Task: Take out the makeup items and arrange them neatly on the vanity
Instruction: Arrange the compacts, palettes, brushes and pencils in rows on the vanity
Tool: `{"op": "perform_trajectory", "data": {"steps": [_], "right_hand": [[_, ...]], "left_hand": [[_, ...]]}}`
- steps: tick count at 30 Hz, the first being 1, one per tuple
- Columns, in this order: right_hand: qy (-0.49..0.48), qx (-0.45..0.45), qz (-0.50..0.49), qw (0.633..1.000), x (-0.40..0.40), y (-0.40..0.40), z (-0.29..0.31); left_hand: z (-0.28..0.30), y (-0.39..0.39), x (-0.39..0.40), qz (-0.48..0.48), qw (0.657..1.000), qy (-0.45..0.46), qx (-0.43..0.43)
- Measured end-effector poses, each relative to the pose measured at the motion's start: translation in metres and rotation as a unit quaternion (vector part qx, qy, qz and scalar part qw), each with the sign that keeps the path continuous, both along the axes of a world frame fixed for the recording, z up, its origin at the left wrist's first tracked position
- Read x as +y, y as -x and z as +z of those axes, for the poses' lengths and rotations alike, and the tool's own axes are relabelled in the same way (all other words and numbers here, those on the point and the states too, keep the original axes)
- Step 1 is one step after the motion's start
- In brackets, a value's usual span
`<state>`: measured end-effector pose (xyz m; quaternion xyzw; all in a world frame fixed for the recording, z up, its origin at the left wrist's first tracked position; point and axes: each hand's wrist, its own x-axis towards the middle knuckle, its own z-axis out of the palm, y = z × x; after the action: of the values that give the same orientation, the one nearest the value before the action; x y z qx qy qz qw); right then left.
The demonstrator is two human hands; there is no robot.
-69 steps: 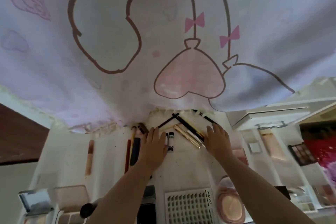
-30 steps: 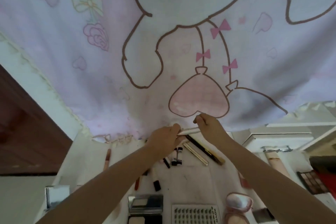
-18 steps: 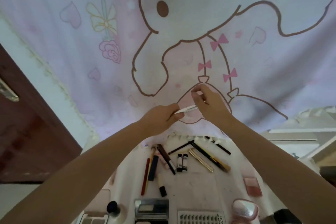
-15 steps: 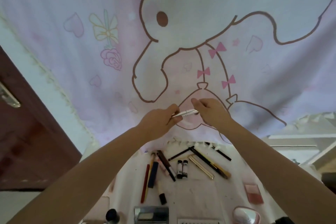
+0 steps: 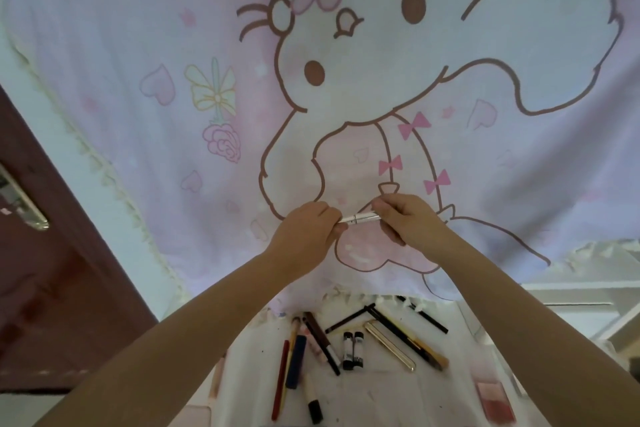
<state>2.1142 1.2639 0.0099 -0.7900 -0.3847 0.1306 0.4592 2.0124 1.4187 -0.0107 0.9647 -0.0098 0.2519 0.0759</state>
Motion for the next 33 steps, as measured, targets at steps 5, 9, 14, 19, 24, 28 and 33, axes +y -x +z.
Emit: {"op": "perform_trajectory", "data": {"steps": [5, 9, 14, 19, 24, 28, 33], "right_hand": [[-0.102, 0.097, 0.061, 0.988, 0.000, 0.005, 0.012], [-0.054, 0.063, 0.018, 0.996, 0.008, 0.009, 0.017], [-0.053, -0.009, 0.068, 0.996, 0.011, 0.004, 0.010], [-0.061, 0.074, 0.097, 0.991, 0.021, 0.008, 0.008], [-0.034, 0.018, 0.077, 0.996, 0.028, 0.012, 0.009], [-0.074, 0.092, 0.139, 0.983, 0.033, 0.010, 0.000], [0.017, 0.022, 0.108, 0.994, 0.046, 0.010, 0.001]], "left_hand": [[0.004, 0.005, 0.005, -0.001, 0.998, 0.045, -0.043], [0.008, 0.013, 0.008, -0.006, 0.999, 0.034, -0.033], [0.007, 0.021, 0.020, 0.006, 0.999, 0.042, -0.011], [0.012, 0.028, 0.028, 0.043, 0.998, 0.043, 0.031], [0.010, 0.034, 0.032, 0.067, 0.995, 0.033, 0.065], [0.006, 0.041, 0.035, 0.075, 0.994, 0.051, 0.063], [0.003, 0.045, 0.036, 0.075, 0.994, 0.056, 0.057]]}}
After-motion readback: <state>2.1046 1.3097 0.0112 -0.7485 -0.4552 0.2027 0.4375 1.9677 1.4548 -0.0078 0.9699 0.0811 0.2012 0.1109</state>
